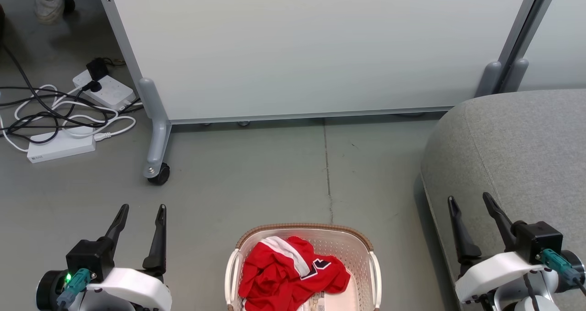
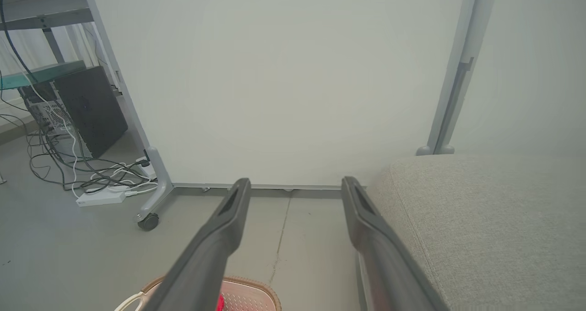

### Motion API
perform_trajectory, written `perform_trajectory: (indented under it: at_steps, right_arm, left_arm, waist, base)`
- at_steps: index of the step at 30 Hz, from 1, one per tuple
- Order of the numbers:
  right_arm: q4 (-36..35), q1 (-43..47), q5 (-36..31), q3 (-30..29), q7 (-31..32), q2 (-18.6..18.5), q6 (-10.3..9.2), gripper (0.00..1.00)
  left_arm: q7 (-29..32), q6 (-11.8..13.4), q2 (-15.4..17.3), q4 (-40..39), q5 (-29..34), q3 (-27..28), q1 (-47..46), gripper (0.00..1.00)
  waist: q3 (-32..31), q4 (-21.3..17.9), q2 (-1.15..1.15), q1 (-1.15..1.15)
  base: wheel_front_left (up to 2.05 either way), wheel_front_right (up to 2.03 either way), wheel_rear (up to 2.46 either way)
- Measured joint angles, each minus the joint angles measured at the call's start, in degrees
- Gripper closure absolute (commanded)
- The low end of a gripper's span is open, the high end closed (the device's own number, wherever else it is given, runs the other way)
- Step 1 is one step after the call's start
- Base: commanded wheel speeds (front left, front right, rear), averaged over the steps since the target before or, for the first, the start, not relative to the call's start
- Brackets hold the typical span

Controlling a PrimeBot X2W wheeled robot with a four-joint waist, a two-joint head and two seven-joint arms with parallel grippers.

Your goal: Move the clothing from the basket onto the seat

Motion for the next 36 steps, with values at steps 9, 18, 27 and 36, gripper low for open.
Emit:
perform_trajectory:
  at_steps: [9, 18, 27, 36]
  right_arm:
    - [0.53, 0.02, 1.2, -0.7, -0.12, -0.02, 0.0, 0.0]
    - [0.89, 0.01, 1.4, -0.69, -0.29, -0.03, 0.0, 0.0]
    - [0.71, -0.02, 1.4, -0.58, -0.23, -0.02, 0.0, 0.0]
    - [-0.99, -0.43, 1.6, -0.62, 0.12, -0.02, 0.0, 0.0]
  left_arm:
    - [0.05, 0.32, -0.1, 0.24, -0.62, -0.01, 0.01, 0.0]
    - [0.04, 0.7, 0.04, 0.59, -0.92, -0.34, 0.01, 0.0]
    - [-0.12, 1.0, 0.18, 0.91, -1.15, -0.53, 0.0, 0.0]
    - [-0.53, 0.64, -1.01, 1.7, -2.07, -1.89, -2.04, 0.0]
  waist:
    - [-0.07, 0.21, 0.0, 0.0]
    - [-0.31, 0.29, 0.0, 0.0]
    - [-0.34, 0.31, 0.0, 0.0]
    - [1.17, -0.66, 0.0, 0.0]
  base:
    - [0.0, 0.0, 0.0]
    - [0.0, 0.0, 0.0]
    - [0.0, 0.0, 0.0]
    - [0.0, 0.0, 0.0]
